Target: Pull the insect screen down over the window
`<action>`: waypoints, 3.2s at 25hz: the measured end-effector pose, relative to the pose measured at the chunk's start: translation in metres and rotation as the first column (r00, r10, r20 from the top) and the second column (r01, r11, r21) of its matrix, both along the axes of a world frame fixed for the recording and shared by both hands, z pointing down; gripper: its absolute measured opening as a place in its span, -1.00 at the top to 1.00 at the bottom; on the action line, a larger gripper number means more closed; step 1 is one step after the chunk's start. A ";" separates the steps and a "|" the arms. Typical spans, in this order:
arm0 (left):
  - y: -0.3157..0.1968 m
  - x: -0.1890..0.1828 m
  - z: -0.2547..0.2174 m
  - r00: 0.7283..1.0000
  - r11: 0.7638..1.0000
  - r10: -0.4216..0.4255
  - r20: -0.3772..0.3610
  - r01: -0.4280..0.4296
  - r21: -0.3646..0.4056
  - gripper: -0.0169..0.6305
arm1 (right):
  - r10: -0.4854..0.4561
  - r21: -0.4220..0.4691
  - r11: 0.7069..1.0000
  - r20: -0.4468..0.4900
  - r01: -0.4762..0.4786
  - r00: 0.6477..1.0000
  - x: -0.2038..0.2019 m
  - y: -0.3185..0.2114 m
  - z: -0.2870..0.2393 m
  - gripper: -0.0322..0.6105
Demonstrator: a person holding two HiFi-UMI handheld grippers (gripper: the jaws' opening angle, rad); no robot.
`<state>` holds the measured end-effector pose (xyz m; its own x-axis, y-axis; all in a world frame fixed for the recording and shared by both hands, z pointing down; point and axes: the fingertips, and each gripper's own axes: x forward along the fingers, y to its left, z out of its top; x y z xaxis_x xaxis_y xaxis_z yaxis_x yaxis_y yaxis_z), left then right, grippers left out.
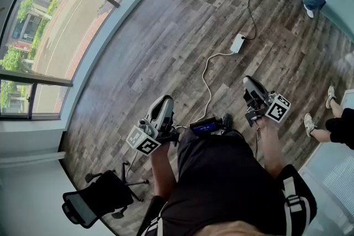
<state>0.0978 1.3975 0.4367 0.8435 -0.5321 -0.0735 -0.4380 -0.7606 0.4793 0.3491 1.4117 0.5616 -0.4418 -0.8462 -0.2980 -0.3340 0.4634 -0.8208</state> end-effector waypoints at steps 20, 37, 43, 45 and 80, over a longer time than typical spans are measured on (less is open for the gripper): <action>-0.079 0.061 0.004 0.987 0.988 0.152 -0.056 -0.150 0.036 0.82 | 0.074 0.055 0.996 -0.206 -0.064 0.976 0.009 -0.051 -0.018 0.88; -0.413 -0.086 0.004 0.979 0.999 -0.003 -0.204 0.009 0.030 0.82 | -0.035 -0.038 0.999 -0.498 0.019 0.867 -0.137 -0.383 -0.052 0.85; -0.489 -0.104 0.009 0.993 1.000 -0.002 -0.120 0.004 0.017 0.62 | -0.032 -0.076 0.997 -0.526 -0.009 0.850 -0.146 -0.453 -0.042 0.72; -0.510 -0.108 0.014 0.995 1.000 -0.010 -0.097 0.010 0.002 0.60 | -0.041 -0.100 0.995 -0.505 -0.011 0.862 -0.146 -0.476 -0.029 0.72; -1.174 -0.076 -0.005 0.927 0.970 -0.227 -0.300 0.242 0.013 0.62 | -0.127 -0.040 0.988 -0.749 0.147 0.650 -0.102 -1.160 -0.018 0.72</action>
